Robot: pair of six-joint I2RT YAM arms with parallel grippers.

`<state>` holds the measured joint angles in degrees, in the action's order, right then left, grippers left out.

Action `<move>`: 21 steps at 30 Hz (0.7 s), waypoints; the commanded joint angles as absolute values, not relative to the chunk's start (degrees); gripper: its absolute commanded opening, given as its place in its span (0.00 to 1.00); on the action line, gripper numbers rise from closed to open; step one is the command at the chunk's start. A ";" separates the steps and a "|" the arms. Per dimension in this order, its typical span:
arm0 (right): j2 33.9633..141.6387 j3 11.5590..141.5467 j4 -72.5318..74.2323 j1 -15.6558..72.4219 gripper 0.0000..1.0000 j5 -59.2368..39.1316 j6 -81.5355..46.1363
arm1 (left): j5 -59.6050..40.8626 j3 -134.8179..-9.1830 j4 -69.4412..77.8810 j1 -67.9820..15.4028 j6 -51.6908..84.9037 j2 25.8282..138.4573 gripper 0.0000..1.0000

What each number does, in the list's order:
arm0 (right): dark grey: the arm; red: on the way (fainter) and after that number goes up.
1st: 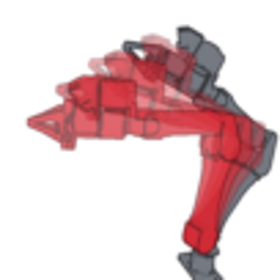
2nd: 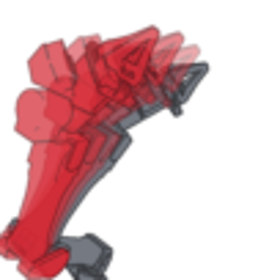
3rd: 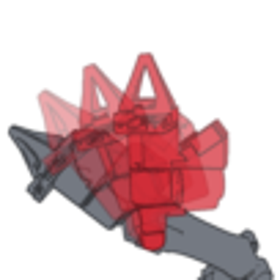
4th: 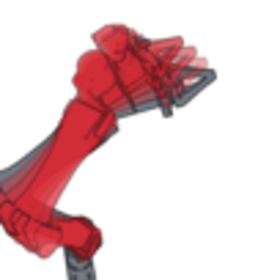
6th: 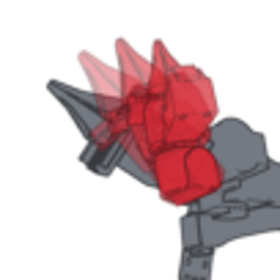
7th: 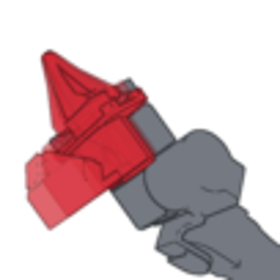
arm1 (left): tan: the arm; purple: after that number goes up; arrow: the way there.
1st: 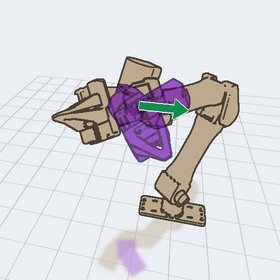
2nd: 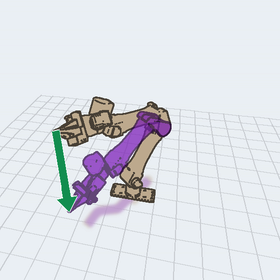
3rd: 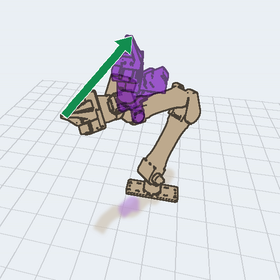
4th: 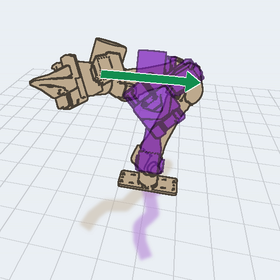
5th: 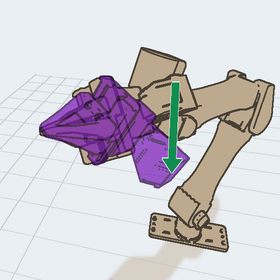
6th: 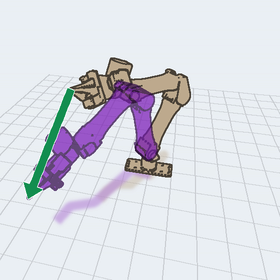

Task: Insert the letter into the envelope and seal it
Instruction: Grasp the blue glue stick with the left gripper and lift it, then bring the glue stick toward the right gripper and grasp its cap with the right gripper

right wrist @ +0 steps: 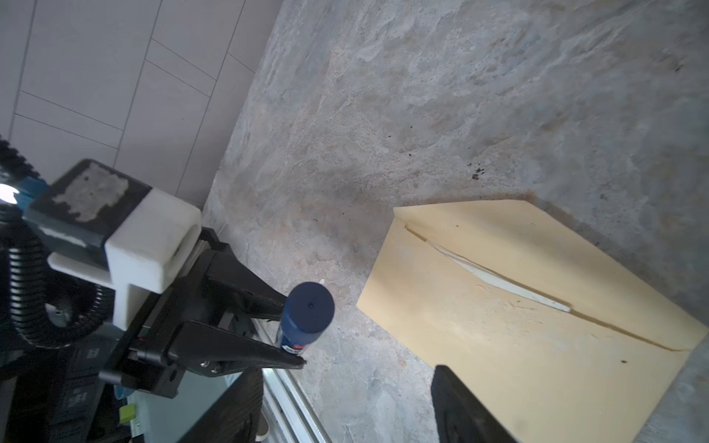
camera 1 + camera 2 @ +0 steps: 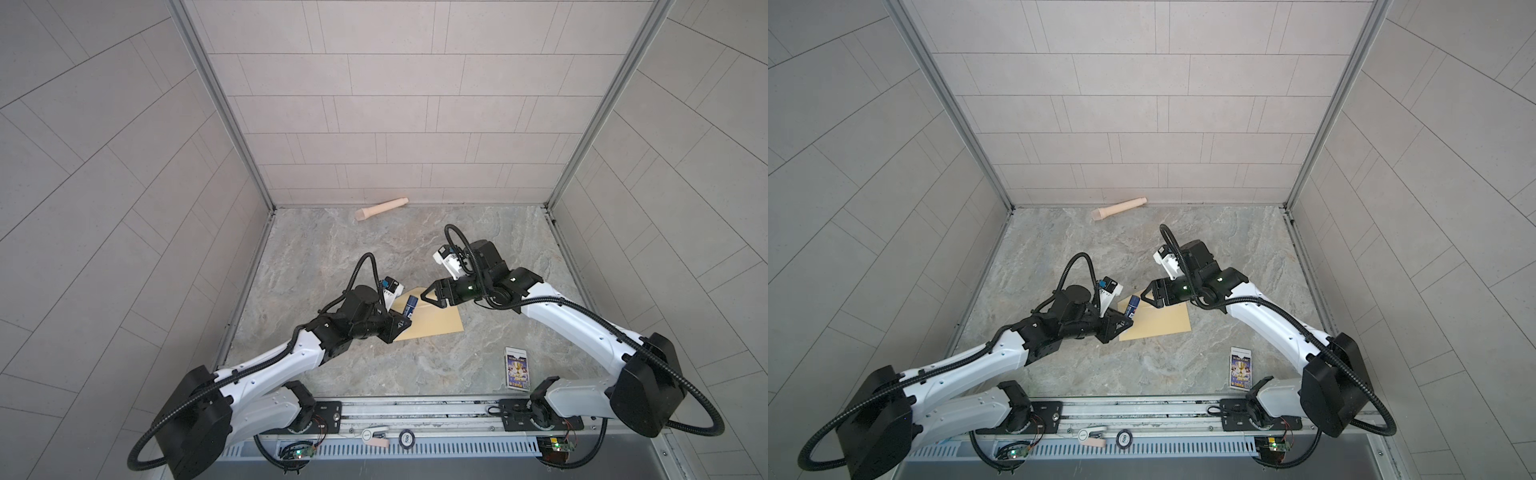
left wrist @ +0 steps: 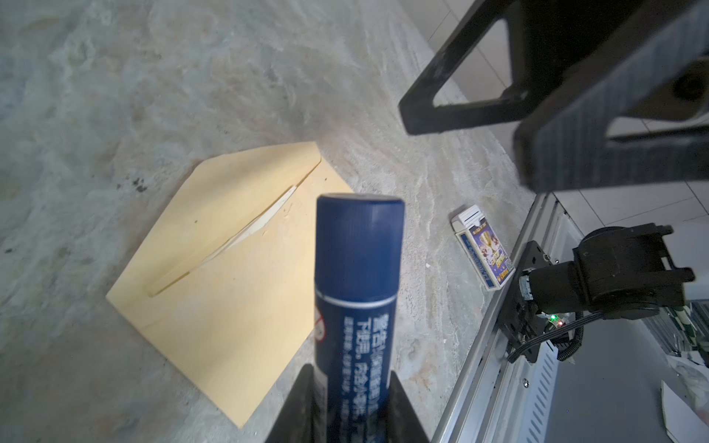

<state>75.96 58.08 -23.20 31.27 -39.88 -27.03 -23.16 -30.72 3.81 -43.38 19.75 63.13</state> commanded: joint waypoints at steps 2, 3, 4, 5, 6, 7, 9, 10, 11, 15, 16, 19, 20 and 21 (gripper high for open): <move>77.24 57.87 -20.04 31.89 0.67 -45.74 -30.87 | -25.27 -29.25 14.21 -44.90 16.45 64.76 0.00; 77.56 57.79 -19.44 32.28 0.66 -45.62 -31.32 | -25.64 -29.27 14.40 -44.91 16.46 65.20 0.00; 77.91 57.90 -18.85 32.87 0.64 -45.62 -31.54 | -26.09 -29.35 14.57 -45.00 16.46 65.55 0.00; 78.33 58.02 -18.37 33.42 0.61 -45.53 -31.70 | -26.04 -29.29 14.67 -45.09 16.53 65.61 0.00; 78.82 58.22 -18.03 33.69 0.58 -45.52 -31.91 | -26.22 -29.18 14.84 -45.17 16.52 65.51 0.00; 79.58 58.42 -17.74 33.91 0.52 -45.59 -31.96 | -26.18 -29.02 14.84 -45.33 16.54 65.26 0.00; 80.55 58.58 -16.91 34.13 0.43 -45.85 -32.38 | -25.70 -28.42 15.11 -45.44 16.70 64.74 0.00; 80.96 58.83 -17.07 34.22 0.38 -45.69 -32.14 | -25.54 -28.26 15.06 -45.61 16.70 64.47 0.00; 81.26 59.20 -17.71 34.19 0.32 -45.22 -31.90 | -25.25 -28.15 14.97 -45.61 16.76 64.23 0.00; 81.40 60.95 -20.99 33.65 0.12 -44.51 -28.61 | -25.62 -27.43 14.90 -45.97 17.04 63.83 0.00; 81.39 62.11 -23.07 33.38 0.07 -44.49 -26.05 | -25.71 -26.81 15.11 -46.05 17.53 63.98 0.00; 81.54 68.76 -31.23 32.69 0.00 -43.96 -14.67 | -27.10 -24.38 18.29 -46.05 22.41 65.76 0.00; 81.89 71.78 -34.41 32.48 0.00 -43.04 -10.45 | -27.78 -23.83 19.54 -45.99 23.37 66.39 0.00; 82.28 74.17 -36.30 32.32 0.00 -43.17 -7.46 | -28.41 -23.21 20.56 -46.05 24.03 66.80 0.00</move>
<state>83.07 67.29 -31.09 33.47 -44.01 -21.06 -25.21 -26.26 20.08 -45.74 20.73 65.25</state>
